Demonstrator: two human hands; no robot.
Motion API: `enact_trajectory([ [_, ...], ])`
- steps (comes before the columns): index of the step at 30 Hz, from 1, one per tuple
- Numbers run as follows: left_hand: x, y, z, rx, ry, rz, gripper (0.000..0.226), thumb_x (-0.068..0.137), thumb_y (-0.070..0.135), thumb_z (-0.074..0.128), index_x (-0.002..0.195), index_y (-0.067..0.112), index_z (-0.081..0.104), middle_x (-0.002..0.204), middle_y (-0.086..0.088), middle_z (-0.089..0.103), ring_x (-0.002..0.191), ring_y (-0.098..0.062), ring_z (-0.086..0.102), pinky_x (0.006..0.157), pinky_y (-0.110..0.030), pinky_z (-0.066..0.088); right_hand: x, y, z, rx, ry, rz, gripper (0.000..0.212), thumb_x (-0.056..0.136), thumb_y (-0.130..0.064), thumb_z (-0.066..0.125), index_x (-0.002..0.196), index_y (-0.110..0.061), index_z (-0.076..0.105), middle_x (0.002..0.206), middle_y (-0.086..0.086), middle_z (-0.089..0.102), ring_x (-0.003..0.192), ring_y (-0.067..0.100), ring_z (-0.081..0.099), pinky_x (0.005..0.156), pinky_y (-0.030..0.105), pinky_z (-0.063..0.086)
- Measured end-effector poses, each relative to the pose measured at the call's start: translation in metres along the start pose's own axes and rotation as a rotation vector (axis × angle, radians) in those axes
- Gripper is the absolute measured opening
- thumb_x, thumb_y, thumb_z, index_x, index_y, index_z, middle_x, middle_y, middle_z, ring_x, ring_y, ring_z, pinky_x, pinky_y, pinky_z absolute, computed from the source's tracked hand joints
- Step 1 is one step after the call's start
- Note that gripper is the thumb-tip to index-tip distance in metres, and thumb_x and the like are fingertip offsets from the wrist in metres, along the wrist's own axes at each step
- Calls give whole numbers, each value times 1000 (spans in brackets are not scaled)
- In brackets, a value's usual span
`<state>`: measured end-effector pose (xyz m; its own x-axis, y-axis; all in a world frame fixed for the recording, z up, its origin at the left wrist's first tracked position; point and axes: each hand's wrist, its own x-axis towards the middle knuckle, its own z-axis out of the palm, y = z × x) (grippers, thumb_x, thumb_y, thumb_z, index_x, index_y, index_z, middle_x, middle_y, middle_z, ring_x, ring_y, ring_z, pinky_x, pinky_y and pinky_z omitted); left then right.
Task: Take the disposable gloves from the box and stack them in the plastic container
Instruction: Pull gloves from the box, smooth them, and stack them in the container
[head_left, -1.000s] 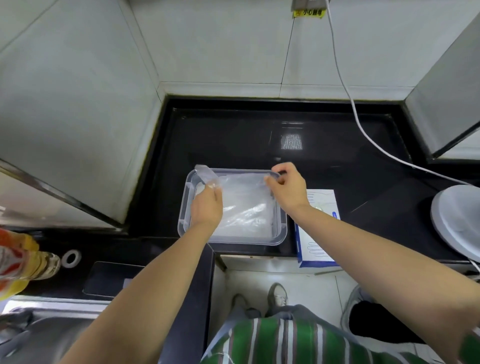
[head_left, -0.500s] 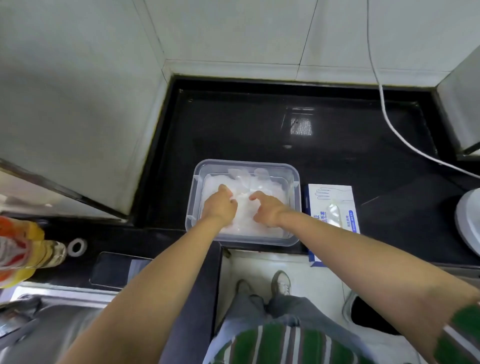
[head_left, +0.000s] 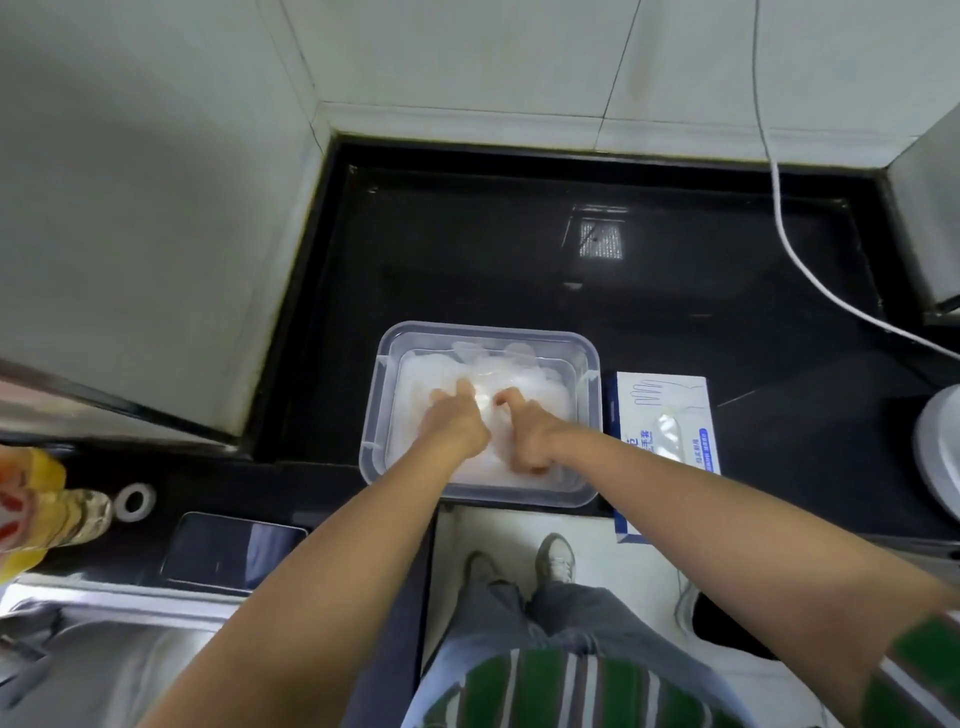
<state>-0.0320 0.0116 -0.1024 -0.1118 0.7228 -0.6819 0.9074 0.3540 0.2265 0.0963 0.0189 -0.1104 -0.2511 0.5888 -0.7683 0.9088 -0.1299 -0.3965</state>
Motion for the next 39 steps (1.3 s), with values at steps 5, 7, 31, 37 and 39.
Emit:
enact_trajectory([
  [5, 7, -23, 9, 122, -20, -1, 101, 78, 21, 78, 150, 33, 8, 150, -14, 16, 129, -36, 39, 97, -41, 47, 2, 3, 9, 7, 49, 25, 113, 76, 12, 67, 151, -36, -1, 134, 8, 32, 90, 24, 55, 65, 28, 54],
  [7, 8, -20, 7, 139, -83, -20, 106, 77, 22, 79, 151, 34, 4, 154, -13, 12, 132, -36, 36, 99, -41, 45, 2, 2, 12, -44, 71, 19, 115, 77, 10, 68, 153, -35, -6, 142, 9, 29, 100, 26, 54, 76, 31, 55],
  [31, -83, 155, 32, -104, 36, 576, 24, 98, 22, 45, 118, 10, 51, 107, -16, 65, 96, -37, 63, 82, -43, 54, -96, 138, -50, -26, 491, 151, 13, 91, -23, 55, 88, -18, 66, 84, -1, 64, 78, 23, 56, 62, 26, 39],
  [37, -71, 153, 79, -32, -127, 388, 42, 95, 8, 43, 134, 5, 28, 118, -18, 57, 104, -36, 59, 72, -38, 43, -85, 147, -23, -218, 536, 147, 24, 91, -17, 51, 110, -23, 64, 107, 5, 58, 87, 28, 65, 73, 33, 53],
  [39, -65, 150, 84, -40, -132, 378, 43, 94, 6, 45, 133, 6, 26, 108, -17, 58, 93, -34, 59, 68, -37, 41, -79, 149, -22, -172, 562, 175, 19, 89, -17, 51, 99, -19, 66, 99, 3, 60, 79, 25, 62, 67, 30, 48],
])
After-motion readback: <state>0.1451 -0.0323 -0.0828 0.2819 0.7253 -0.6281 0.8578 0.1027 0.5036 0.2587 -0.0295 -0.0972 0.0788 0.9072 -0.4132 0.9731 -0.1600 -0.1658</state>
